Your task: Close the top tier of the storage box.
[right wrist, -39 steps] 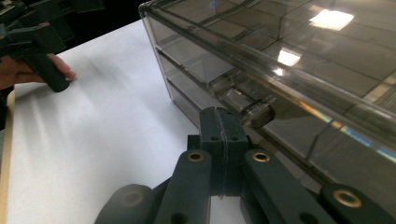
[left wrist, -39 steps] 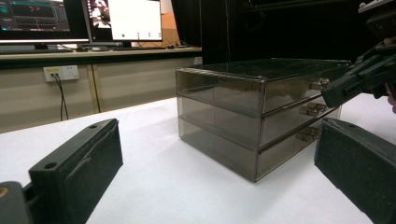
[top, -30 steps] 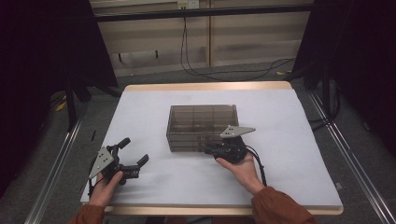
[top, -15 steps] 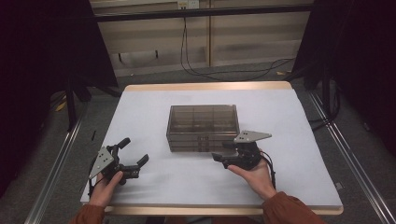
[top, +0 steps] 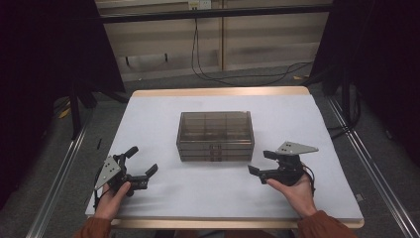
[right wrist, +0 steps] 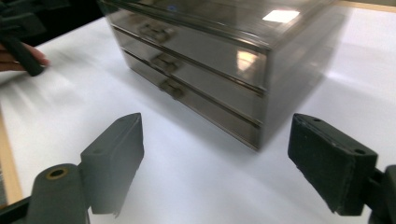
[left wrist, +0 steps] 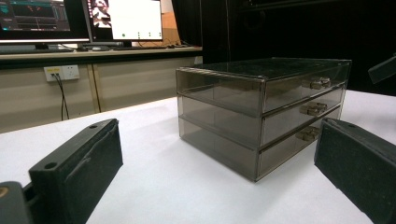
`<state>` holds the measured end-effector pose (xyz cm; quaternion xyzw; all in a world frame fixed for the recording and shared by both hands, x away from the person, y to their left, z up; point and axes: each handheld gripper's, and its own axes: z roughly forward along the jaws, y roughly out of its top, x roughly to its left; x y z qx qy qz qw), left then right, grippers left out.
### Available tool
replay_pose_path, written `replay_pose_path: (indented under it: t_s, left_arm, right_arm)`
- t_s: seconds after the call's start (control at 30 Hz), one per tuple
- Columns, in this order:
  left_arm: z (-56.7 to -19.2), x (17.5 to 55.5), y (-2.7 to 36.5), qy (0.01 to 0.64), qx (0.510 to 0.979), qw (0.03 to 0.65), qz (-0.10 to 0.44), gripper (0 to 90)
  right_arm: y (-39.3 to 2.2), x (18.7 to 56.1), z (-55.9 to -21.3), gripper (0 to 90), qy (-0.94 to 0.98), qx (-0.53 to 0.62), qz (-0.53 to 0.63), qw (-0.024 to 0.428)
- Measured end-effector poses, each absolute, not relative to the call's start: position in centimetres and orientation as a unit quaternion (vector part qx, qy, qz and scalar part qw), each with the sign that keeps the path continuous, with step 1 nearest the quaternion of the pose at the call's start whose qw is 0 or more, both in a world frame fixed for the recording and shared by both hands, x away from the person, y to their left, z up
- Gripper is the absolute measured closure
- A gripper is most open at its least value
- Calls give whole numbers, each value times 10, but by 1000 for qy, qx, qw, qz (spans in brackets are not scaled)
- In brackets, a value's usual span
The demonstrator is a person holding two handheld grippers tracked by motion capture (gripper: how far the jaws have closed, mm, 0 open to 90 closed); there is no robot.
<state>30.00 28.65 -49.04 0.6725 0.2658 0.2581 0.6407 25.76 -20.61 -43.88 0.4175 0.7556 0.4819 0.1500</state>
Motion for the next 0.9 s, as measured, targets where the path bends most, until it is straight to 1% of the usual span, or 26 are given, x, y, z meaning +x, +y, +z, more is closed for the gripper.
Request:
replay_pose_path:
  t_s: [0.3, 0.43, 0.63, 0.7, 0.77, 0.8, 0.9]
  left_arm:
    - [-490, 300, 286, 266, 672, 642, 257, 9]
    - [-490, 300, 286, 266, 672, 641, 257, 9]
    - [-490, 300, 286, 266, 672, 641, 257, 9]
    - [-490, 300, 286, 266, 672, 641, 257, 9]
    - [-490, 300, 286, 267, 672, 641, 257, 9]
    - [-490, 300, 287, 266, 674, 639, 258, 9]
    - [-490, 300, 286, 267, 673, 641, 257, 9]
  right_arm:
    - [-250, 244, -447, 117, 742, 457, 459, 175]
    - [-265, 238, -451, 99, 736, 474, 450, 177]
    - [-277, 231, -458, 77, 744, 486, 420, 184]
    - [-282, 229, -459, 71, 757, 483, 393, 197]
    - [-288, 228, -463, 59, 758, 493, 382, 194]
    - [-290, 228, -465, 59, 758, 495, 379, 191]
    - [-295, 232, -470, 64, 753, 508, 366, 202]
